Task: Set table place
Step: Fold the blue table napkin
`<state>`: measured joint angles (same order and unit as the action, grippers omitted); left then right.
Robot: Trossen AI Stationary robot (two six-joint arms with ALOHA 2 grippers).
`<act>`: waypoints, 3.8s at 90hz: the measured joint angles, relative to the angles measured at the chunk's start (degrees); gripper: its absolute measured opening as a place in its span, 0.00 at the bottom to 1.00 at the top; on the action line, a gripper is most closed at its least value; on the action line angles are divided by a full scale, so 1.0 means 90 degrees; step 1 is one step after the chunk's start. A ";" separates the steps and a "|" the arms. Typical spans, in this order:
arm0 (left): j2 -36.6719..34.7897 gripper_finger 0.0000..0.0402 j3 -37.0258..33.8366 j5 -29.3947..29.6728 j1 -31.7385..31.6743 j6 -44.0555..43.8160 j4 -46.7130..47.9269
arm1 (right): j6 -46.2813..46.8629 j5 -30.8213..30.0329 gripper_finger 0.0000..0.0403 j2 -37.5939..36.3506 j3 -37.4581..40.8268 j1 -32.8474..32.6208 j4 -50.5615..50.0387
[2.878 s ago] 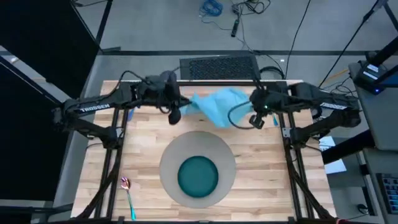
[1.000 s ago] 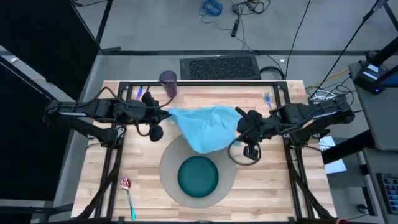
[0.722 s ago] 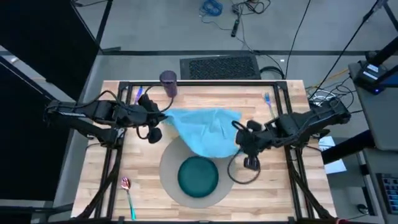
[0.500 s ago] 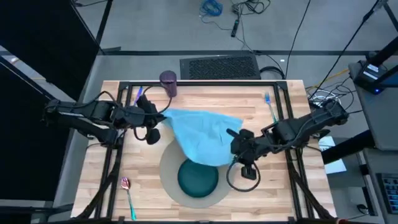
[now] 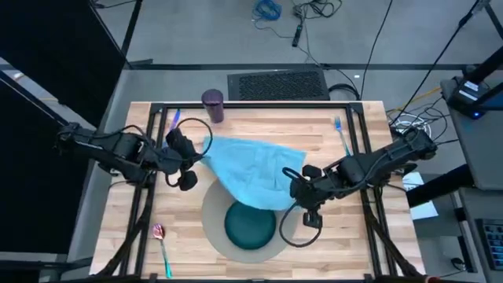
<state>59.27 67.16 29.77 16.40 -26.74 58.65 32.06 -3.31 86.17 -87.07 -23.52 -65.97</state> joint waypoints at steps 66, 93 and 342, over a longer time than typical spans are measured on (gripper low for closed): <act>0.0000 0.00 -0.0136 0.0980 -0.0458 0.0010 0.0519 | -0.0919 0.0364 0.00 0.0001 -0.0002 0.2123 -0.0829; 0.0012 0.00 -0.1210 0.0099 -0.0754 -0.0157 0.0207 | -0.1206 0.0383 0.00 0.0005 0.0440 0.2770 -0.0949; 0.0789 0.00 -0.3441 0.1135 -0.1481 -0.0474 -0.2599 | -0.1602 0.0697 0.02 0.0012 0.2749 0.4120 0.1641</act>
<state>66.37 36.18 39.99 3.07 -31.00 35.26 17.65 2.96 86.28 -62.33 13.56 -51.20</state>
